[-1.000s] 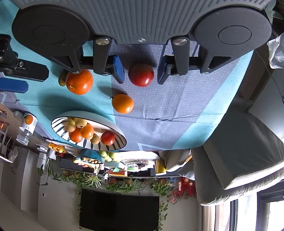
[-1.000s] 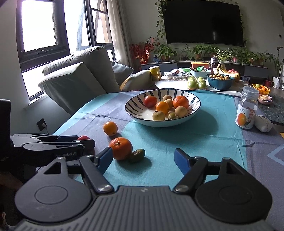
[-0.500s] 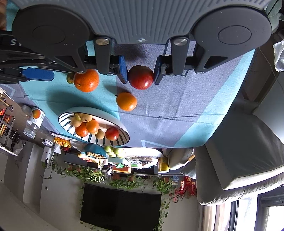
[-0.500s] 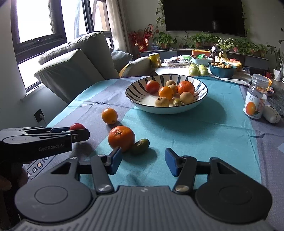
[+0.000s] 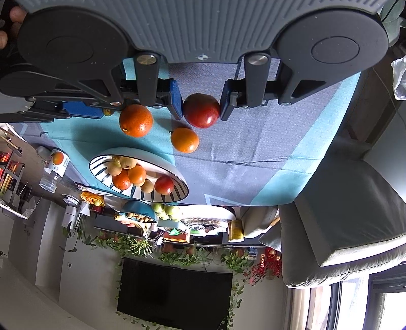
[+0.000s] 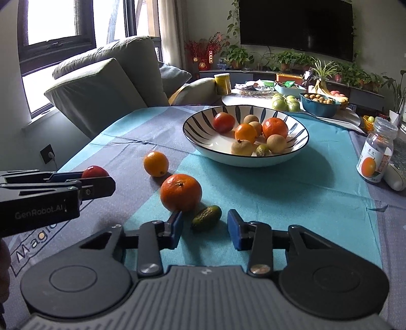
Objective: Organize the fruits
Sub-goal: 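Return to the cloth and grasp a red apple with the left tool while the right grasps a lime, then carry the apple and lime into the striped bowl and open both tools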
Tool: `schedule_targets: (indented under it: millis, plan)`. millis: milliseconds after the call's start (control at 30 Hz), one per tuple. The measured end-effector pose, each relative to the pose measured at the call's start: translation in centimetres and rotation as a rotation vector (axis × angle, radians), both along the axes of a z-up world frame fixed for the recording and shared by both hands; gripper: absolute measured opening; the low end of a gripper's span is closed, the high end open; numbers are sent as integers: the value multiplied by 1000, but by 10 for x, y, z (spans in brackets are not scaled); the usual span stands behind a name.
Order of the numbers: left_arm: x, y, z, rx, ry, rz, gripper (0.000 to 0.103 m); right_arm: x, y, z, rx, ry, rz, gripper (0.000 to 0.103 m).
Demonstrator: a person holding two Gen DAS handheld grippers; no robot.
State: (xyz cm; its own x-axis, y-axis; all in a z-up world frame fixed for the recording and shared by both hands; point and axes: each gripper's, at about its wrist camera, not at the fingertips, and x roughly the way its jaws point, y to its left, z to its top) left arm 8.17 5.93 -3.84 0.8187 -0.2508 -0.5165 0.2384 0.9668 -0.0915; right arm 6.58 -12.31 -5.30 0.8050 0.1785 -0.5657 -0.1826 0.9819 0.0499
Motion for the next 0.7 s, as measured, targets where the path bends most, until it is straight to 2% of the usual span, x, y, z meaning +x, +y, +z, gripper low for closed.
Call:
schedule_targets:
  millis: [100,300,533,700]
  plan:
    - [0,-2,2,1,-4,-4,30,2,-4,1,2,3,-16,78]
    - [5,-14,9,-5,-19,-39,30,1,-21,7,78,13,-39,78]
    - [30,-42,21,-6,-56,-108,30,14,-35,30,136,-71,-49,78]
    - [56,-59,23,-6,-60,-134,30,34,-45,37,157,-98,-70,78]
